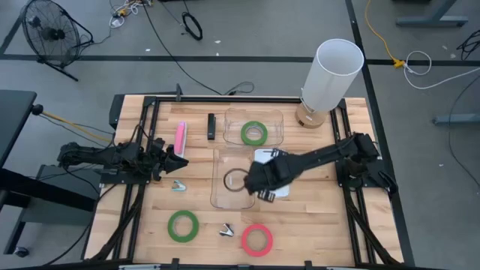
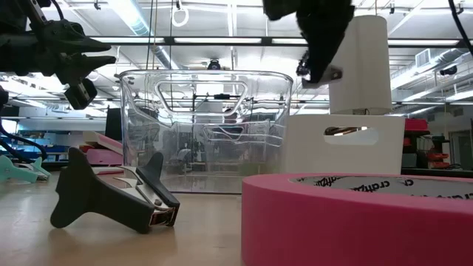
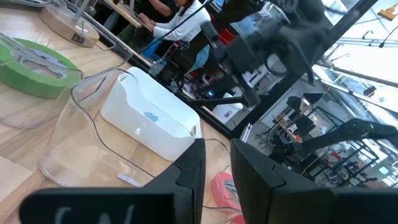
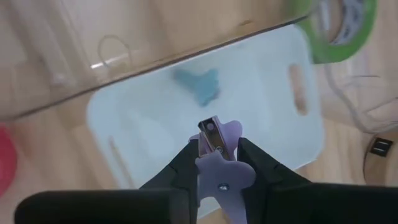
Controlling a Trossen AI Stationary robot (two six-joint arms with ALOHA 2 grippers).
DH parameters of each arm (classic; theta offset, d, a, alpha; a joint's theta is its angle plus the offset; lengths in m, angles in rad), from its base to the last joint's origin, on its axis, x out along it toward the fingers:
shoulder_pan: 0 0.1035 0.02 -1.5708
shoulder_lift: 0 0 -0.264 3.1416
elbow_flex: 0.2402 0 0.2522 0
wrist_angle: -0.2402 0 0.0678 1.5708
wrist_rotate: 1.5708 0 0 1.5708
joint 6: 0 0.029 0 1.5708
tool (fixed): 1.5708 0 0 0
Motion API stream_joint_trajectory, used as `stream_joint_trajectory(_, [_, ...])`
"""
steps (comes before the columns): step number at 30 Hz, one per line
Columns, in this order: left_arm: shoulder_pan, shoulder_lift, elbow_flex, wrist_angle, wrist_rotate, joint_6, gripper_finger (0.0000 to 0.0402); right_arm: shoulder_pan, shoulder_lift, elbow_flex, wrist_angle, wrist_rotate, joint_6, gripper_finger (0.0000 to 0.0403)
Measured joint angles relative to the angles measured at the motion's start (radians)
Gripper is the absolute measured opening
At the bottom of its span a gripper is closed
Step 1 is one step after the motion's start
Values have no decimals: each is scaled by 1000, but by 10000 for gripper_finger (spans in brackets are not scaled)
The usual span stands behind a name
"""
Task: Pick and place Stapler, Stapler remover, tape
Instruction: Put the purple staple remover into the white bin
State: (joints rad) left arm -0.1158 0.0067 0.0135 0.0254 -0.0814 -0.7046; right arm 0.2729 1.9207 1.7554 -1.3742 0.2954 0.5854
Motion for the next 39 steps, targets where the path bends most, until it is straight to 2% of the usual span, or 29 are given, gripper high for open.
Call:
stream_joint_trajectory(8, [0, 0, 0, 0, 1, 14, 78, -88, -7, -5, 12, 0, -19, 72])
stream_joint_trajectory(11, [0, 0, 0, 0, 1, 14, 78, -118, -8, -41, 28, -31, -22, 72])
stream_joint_trajectory(18, [0, 0, 0, 0, 7, 21, 78, -168, -116, -260, 162, -79, 21, 72])
stream_joint_trajectory(25, [0, 0, 0, 1, 1, 22, 78, -166, -363, -564, 470, -112, 126, 72])
stream_joint_trajectory(29, [0, 0, 0, 2, -9, 22, 78, -134, -467, -686, 571, -105, 189, 72])
stream_joint_trajectory(33, [0, 0, 0, 2, -11, 21, 78, -101, -517, -756, 624, -104, 245, 72])
stream_joint_trajectory(39, [0, 0, 0, 3, -13, 20, 78, -64, -514, -764, 711, -94, 230, 72])
